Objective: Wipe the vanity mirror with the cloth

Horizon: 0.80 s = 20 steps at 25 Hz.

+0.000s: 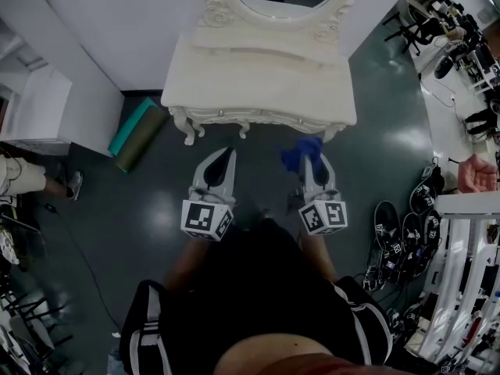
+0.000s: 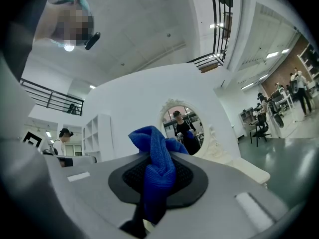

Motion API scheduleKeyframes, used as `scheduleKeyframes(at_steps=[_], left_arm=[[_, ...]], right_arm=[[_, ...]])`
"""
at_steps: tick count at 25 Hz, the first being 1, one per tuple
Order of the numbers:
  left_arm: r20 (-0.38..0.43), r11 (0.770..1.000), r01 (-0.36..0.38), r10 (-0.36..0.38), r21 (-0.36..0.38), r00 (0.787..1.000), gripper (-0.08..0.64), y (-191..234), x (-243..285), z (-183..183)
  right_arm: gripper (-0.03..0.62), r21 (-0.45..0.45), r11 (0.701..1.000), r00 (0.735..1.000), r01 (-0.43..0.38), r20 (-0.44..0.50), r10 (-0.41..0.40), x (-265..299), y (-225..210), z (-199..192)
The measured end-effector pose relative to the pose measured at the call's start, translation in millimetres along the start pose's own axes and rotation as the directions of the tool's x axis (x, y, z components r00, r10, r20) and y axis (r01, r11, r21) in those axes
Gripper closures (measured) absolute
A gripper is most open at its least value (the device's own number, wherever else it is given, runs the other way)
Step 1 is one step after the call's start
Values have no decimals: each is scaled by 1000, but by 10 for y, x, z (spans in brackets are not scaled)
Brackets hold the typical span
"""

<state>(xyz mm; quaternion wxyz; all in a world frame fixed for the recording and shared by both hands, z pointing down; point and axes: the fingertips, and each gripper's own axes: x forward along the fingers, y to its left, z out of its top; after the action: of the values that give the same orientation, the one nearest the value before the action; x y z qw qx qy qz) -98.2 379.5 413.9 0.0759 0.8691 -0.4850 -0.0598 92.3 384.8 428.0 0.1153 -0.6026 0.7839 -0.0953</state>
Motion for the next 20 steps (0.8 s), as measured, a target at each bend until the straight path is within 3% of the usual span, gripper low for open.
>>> scheduleKeyframes(at_steps=[10,20], left_arm=[[8,999,38,-37,-16,999,549,148,151,-9],[27,999,32,-32,-7,999,549,129,1081,62]], right_arm=[[540,-4,999,999,32,14,-32,185,-6,-79],[539,12,1000,1000,8,10,-8,855,-494,-54]])
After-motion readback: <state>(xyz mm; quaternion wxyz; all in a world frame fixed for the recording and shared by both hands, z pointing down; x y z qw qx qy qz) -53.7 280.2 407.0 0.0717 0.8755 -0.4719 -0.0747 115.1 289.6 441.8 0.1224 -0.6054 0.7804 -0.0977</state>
